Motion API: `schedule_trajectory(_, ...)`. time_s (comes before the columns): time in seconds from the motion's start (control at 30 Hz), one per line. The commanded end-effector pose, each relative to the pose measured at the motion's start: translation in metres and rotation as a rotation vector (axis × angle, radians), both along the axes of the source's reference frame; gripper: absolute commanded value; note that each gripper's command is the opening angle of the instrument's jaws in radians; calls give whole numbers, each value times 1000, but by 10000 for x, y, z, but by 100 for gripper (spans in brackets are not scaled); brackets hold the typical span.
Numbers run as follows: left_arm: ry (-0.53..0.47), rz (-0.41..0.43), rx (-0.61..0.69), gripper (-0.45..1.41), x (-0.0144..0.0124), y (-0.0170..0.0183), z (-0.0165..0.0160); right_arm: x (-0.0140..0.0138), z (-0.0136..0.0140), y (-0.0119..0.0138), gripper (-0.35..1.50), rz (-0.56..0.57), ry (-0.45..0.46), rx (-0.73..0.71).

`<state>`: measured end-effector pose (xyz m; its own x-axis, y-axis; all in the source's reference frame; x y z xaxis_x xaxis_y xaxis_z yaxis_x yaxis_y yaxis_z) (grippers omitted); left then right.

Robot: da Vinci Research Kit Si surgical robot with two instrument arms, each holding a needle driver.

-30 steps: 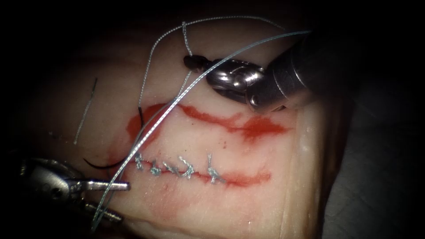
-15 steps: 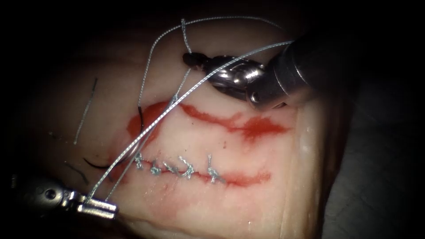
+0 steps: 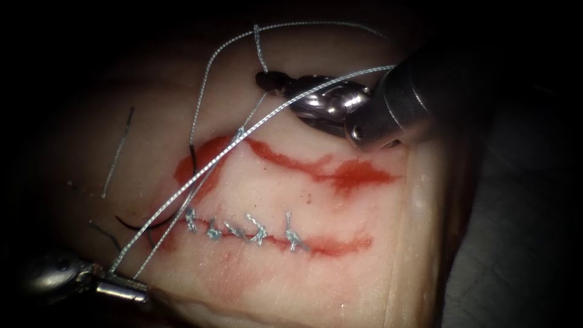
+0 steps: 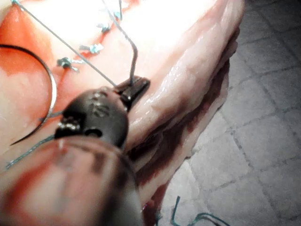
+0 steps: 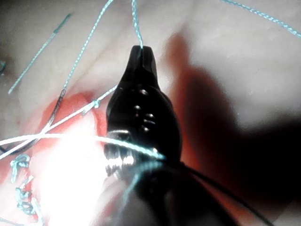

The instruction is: Wound Closure

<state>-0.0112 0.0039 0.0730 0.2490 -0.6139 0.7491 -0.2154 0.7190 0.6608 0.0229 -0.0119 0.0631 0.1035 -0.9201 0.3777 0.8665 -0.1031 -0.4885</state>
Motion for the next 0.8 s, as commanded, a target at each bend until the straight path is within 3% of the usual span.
schedule_trajectory(0.03, 0, 1, 4, -45, -6, -1, 4, 9, 4, 1, -35, 1, 2, -4)
schedule_trajectory(0.27, 30, -18, 68, -45, 15, -8, 6, 5, 6, -2, -35, -5, -10, 1)
schedule_trajectory(0.47, -2, -86, 100, -45, 21, 18, -12, 8, 5, -7, -35, 18, -46, -7)
schedule_trajectory(0.6, -35, -162, 72, -45, 15, 43, -27, 11, 4, -5, -35, -11, 11, 6)
schedule_trajectory(0.63, -52, -201, 41, -45, 9, 66, -37, 15, 1, -4, -23, -22, 45, -13)
schedule_trajectory(0.67, -52, -201, 41, -45, 9, 66, -37, 15, 1, -4, -23, -22, 45, -13)
schedule_trajectory(0.8, -62, -281, 48, -45, -6, 116, -52, 17, -11, -5, 44, -34, 92, -121)
